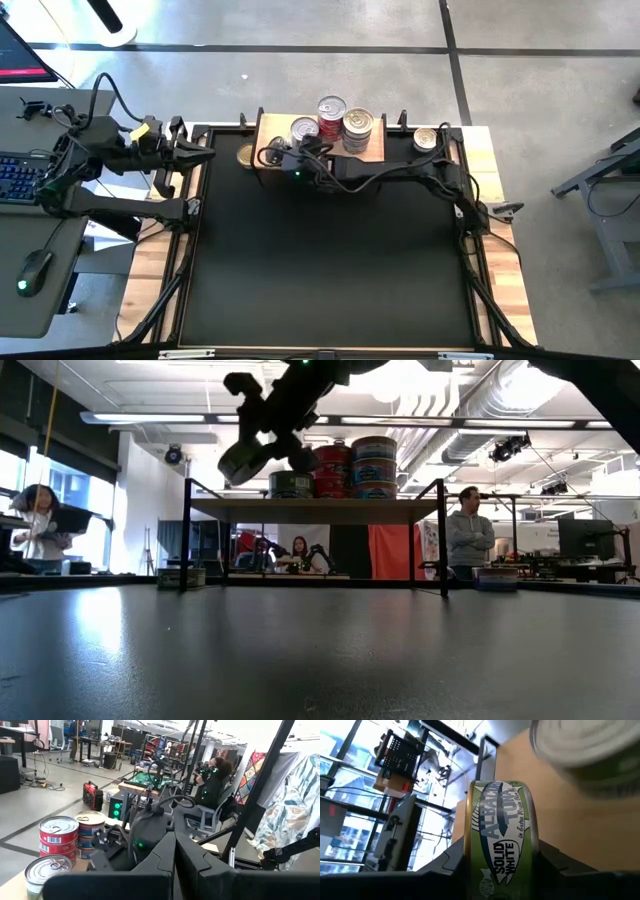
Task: Stack canned seafood by type on shelf
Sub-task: Put the green tuna can on the shelf
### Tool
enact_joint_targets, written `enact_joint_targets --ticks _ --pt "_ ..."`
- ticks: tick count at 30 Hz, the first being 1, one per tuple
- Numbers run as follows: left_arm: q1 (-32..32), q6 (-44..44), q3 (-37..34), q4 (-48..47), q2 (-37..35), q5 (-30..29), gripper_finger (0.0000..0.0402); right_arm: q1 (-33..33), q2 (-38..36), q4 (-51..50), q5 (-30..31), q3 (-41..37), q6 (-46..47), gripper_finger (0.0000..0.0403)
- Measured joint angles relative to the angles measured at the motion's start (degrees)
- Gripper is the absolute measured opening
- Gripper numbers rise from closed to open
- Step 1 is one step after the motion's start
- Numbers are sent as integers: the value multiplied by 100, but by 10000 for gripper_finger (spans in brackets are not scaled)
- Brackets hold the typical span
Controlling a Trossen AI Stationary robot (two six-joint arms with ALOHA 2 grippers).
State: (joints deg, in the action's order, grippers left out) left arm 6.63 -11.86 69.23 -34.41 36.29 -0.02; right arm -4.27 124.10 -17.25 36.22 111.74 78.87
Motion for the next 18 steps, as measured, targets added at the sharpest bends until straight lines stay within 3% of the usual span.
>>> enact_joint_targets --ticks 18 --pt "0 -9 -2 -4 4 -44 0 -106 205 296 -25 0 338 140"
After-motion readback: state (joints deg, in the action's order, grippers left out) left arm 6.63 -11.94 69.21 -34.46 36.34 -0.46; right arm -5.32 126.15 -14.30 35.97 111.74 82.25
